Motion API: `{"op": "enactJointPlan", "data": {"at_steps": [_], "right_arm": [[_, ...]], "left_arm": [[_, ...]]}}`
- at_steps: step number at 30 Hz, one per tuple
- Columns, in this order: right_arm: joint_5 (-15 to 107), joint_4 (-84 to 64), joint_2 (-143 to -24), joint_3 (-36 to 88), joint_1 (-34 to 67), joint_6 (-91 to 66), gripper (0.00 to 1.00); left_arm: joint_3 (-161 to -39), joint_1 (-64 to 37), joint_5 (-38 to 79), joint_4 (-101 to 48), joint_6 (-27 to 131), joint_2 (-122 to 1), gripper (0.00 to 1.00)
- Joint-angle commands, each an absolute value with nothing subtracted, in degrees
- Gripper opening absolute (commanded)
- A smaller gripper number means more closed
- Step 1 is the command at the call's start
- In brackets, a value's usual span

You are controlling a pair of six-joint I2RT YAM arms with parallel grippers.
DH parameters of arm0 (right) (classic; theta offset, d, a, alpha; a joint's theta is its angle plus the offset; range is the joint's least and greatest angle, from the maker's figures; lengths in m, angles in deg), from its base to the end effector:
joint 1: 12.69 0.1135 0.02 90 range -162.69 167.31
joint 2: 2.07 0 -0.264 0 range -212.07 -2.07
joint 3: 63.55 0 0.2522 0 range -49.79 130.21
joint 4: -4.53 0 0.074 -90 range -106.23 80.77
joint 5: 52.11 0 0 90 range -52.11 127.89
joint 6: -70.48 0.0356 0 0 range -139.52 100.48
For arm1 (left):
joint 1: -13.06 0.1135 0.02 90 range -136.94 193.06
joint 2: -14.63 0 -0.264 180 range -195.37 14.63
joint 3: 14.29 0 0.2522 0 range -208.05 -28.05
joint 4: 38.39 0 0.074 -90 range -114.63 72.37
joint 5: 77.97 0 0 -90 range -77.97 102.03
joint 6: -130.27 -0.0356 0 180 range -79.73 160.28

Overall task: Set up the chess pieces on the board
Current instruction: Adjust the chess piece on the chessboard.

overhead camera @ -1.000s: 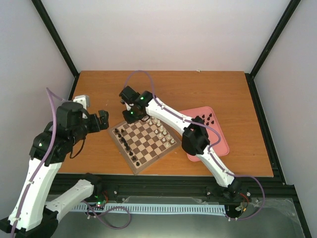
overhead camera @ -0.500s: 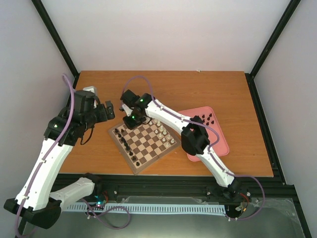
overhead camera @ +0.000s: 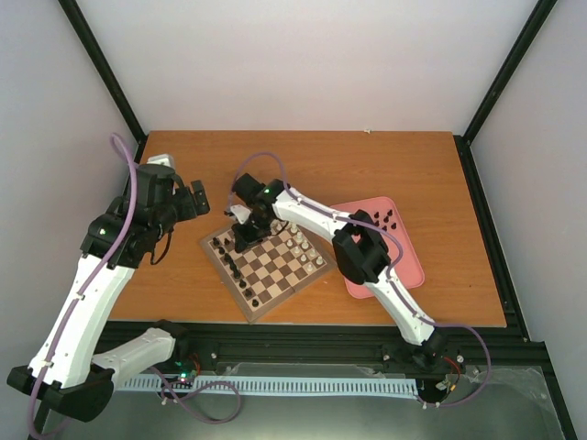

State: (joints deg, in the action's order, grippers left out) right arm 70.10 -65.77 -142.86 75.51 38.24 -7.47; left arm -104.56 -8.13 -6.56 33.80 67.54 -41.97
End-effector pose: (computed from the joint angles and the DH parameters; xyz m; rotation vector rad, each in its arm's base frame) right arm 0.3059 0.4070 0.1737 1.1099 -2.7396 -0.9709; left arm 0.1615 -0.0505 0.4066 -0.2897 2.1851 -0.1068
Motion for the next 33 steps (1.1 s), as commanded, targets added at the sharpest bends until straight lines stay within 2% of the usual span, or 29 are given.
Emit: {"op": "enactJointPlan", "data": {"at_steps": [1, 33], "right_arm": [[74.46, -62.30, -142.79, 75.72, 37.33, -6.42, 0.03], [76.73, -60.82, -147.63, 77.07, 36.61, -4.94, 0.03]], "left_arm": [[-106.71, -7.87, -8.66, 32.52, 68.31, -41.53, 1.00], [-106.30, -7.86, -8.96, 31.95, 68.14, -42.06, 1.00]]}}
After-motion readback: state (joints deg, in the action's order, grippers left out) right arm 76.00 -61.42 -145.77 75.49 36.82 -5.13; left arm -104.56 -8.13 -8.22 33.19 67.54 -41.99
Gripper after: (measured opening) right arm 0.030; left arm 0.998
